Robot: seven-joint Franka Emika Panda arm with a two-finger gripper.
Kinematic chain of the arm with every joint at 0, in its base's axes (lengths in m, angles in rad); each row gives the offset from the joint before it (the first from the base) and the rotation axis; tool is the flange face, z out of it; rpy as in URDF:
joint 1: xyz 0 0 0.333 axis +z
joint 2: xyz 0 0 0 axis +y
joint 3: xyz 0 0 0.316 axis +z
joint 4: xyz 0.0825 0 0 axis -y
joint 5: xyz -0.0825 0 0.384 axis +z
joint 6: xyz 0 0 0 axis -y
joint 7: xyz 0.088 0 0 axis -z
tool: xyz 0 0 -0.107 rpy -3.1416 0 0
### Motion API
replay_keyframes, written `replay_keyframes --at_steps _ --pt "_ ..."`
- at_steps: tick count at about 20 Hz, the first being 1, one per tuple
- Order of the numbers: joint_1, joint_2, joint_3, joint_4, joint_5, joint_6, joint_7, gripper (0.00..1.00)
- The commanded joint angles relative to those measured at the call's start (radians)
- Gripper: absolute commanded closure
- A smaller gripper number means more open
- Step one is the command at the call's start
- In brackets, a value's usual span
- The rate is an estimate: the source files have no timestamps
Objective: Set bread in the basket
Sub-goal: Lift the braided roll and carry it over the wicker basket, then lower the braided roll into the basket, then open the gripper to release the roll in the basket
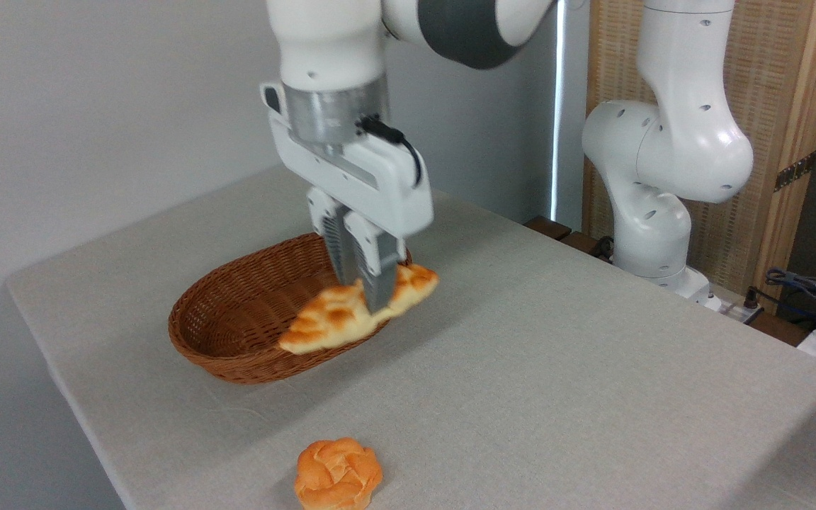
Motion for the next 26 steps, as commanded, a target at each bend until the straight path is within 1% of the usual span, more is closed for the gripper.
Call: replay_keyframes --at_steps 1,4,6,7,9,10,12,13,14,15,16,18,26 --pt "-0.006 0.045 -0.086 0.087 -0.021 -0.034 -0.113 0.64" --pt "-0.007 0.096 -0.172 0.119 -0.015 -0.028 -0.182 0.63" --pt "-0.010 0.139 -0.217 0.125 -0.010 -0.019 -0.187 0.63" --pt "-0.012 0.157 -0.237 0.124 -0.010 -0.007 -0.186 0.63" --pt "-0.014 0.171 -0.251 0.124 -0.010 0.019 -0.189 0.62" --pt "-0.015 0.177 -0.252 0.124 -0.010 0.023 -0.189 0.56" --pt "-0.020 0.182 -0.257 0.124 -0.009 0.026 -0.189 0.30" --pt "-0.020 0.186 -0.259 0.122 -0.009 0.030 -0.189 0.23" --pt "-0.020 0.192 -0.260 0.122 -0.007 0.033 -0.189 0.10" --pt "-0.020 0.197 -0.272 0.124 0.000 0.036 -0.189 0.03" --pt "-0.020 0.197 -0.278 0.124 0.017 0.038 -0.189 0.00" --pt "-0.020 0.200 -0.280 0.124 0.030 0.038 -0.190 0.00" --pt "-0.020 0.202 -0.280 0.124 0.022 0.038 -0.190 0.00"
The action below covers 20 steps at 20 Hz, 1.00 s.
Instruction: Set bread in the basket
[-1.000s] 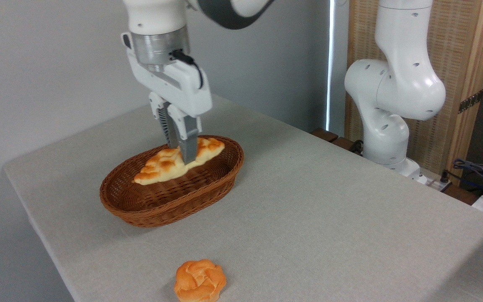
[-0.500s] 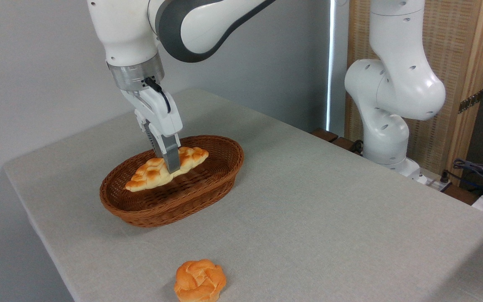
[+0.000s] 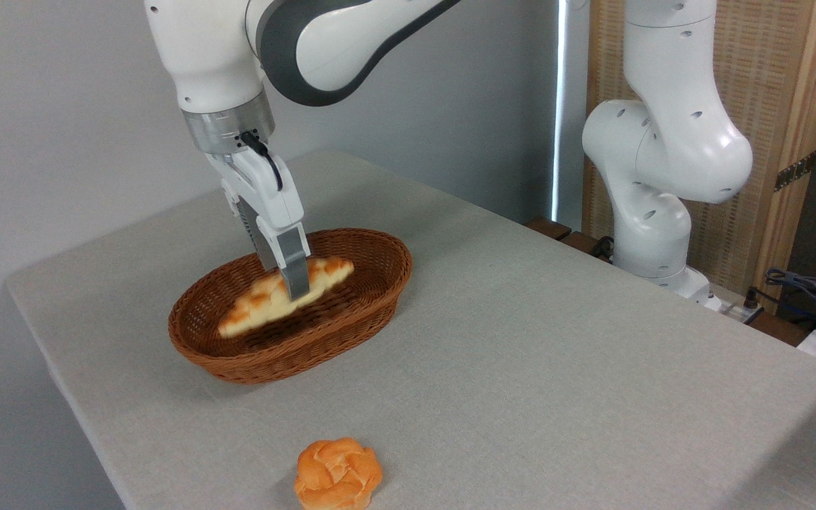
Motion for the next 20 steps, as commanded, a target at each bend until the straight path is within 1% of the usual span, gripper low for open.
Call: replay_keyframes --at_steps 1,7,9,11,13,15,20 --pt "-0.001 0.009 -0.001 0.015 0.008 0.010 -0.009 0.00" --pt "-0.001 0.006 -0.001 0.017 0.009 0.010 -0.005 0.00" --pt "-0.001 0.004 0.006 0.063 0.012 0.010 -0.003 0.00" --pt "0.010 0.000 0.023 0.096 0.011 0.007 -0.006 0.00" --pt "0.010 -0.011 0.080 0.129 0.009 -0.026 -0.005 0.00" --pt "-0.001 -0.037 0.138 0.130 0.012 -0.050 0.000 0.00" --pt "-0.003 -0.081 0.245 0.138 0.015 -0.108 0.009 0.00"
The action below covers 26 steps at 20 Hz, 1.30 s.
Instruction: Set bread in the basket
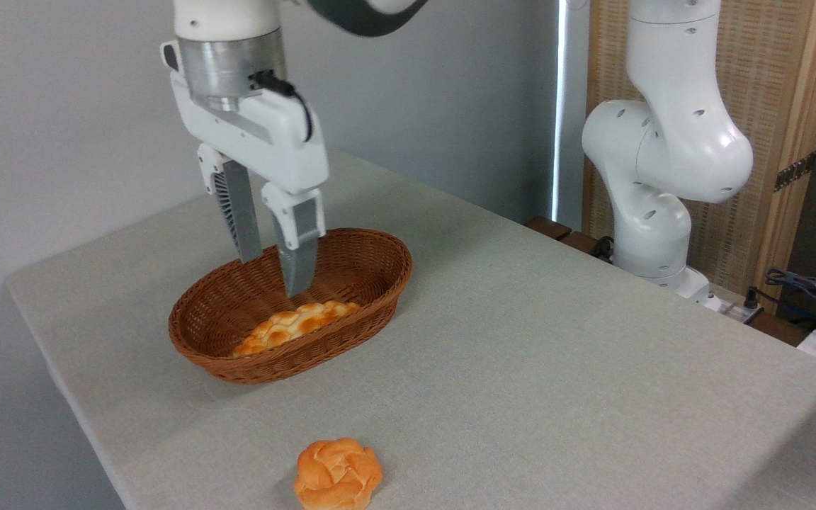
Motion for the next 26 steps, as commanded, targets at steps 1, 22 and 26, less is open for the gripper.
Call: replay_keyframes --at_steps 1,22,26 --pt "-0.015 -0.032 0.071 0.011 0.012 -0.062 0.021 0.00" --pt "-0.007 -0.025 0.062 0.083 -0.001 -0.187 0.035 0.00" --pt "-0.005 -0.025 0.064 0.081 0.003 -0.177 0.035 0.00"
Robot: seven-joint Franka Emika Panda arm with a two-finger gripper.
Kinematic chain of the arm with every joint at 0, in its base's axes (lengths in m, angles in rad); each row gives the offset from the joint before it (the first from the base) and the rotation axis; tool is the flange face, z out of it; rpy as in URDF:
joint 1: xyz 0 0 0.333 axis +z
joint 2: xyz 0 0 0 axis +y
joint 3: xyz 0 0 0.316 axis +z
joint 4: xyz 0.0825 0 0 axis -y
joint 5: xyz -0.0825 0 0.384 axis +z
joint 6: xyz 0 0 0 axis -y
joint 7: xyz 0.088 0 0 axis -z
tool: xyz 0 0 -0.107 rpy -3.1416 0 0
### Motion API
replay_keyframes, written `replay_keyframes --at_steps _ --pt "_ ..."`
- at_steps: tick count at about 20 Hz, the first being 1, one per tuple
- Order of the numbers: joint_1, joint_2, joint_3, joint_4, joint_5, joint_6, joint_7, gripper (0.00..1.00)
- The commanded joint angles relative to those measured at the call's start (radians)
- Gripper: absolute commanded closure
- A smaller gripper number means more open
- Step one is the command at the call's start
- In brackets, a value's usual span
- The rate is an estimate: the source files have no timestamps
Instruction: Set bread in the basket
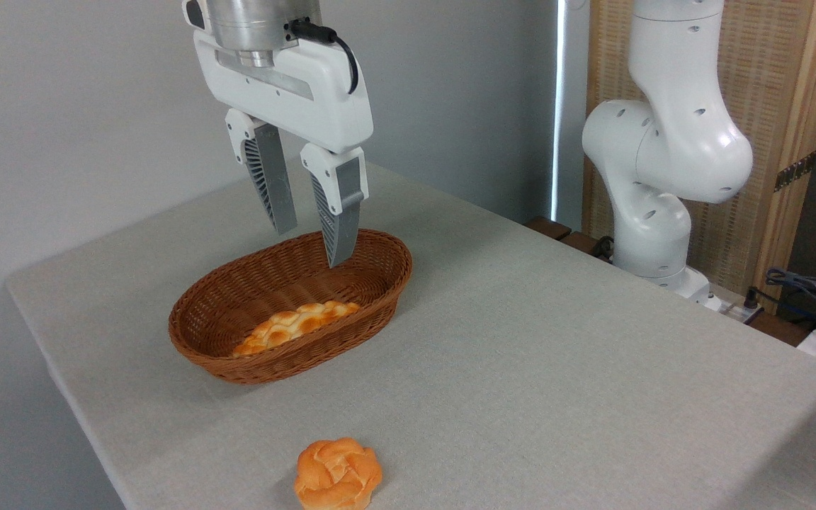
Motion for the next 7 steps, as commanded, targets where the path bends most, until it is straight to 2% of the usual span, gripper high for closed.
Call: replay_keyframes --at_steps 1,7 --pt "-0.001 -0.005 0.005 -0.003 0.004 -0.006 -0.002 0.00" --pt "-0.001 -0.008 0.006 -0.009 0.002 0.005 0.003 0.00"
